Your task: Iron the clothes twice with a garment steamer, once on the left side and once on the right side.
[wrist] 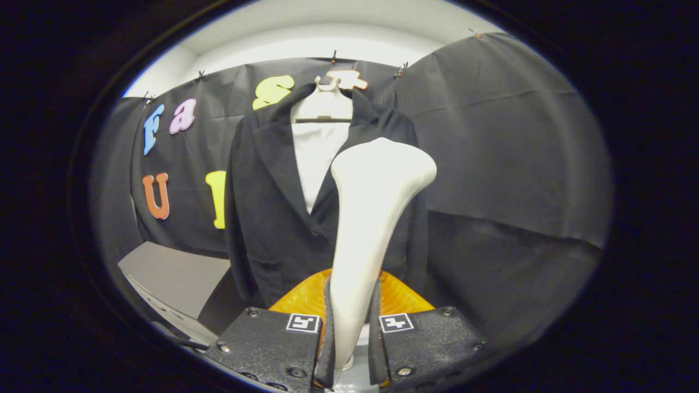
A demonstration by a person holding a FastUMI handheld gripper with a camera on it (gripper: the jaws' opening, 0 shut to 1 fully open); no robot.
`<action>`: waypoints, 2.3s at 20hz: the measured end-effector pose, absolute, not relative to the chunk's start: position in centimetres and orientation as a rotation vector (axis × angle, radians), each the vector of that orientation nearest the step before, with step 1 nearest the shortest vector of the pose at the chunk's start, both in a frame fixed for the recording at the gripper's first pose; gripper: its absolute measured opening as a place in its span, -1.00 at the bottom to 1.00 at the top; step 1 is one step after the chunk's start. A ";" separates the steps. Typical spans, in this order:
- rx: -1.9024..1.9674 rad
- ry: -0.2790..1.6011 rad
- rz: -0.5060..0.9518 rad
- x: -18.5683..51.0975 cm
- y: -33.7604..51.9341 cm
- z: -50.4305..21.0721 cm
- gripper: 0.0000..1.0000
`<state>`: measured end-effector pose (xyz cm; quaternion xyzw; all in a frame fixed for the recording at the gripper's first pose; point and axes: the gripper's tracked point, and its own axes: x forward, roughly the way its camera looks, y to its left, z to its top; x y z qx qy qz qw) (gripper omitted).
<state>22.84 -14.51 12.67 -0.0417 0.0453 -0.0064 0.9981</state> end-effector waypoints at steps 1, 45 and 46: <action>-0.086 0.070 0.000 23.4 -15.0 13.9 -0.46; -0.069 0.156 0.065 32.3 -16.8 8.1 -0.47; -0.065 0.168 0.059 32.1 -17.0 7.4 -0.47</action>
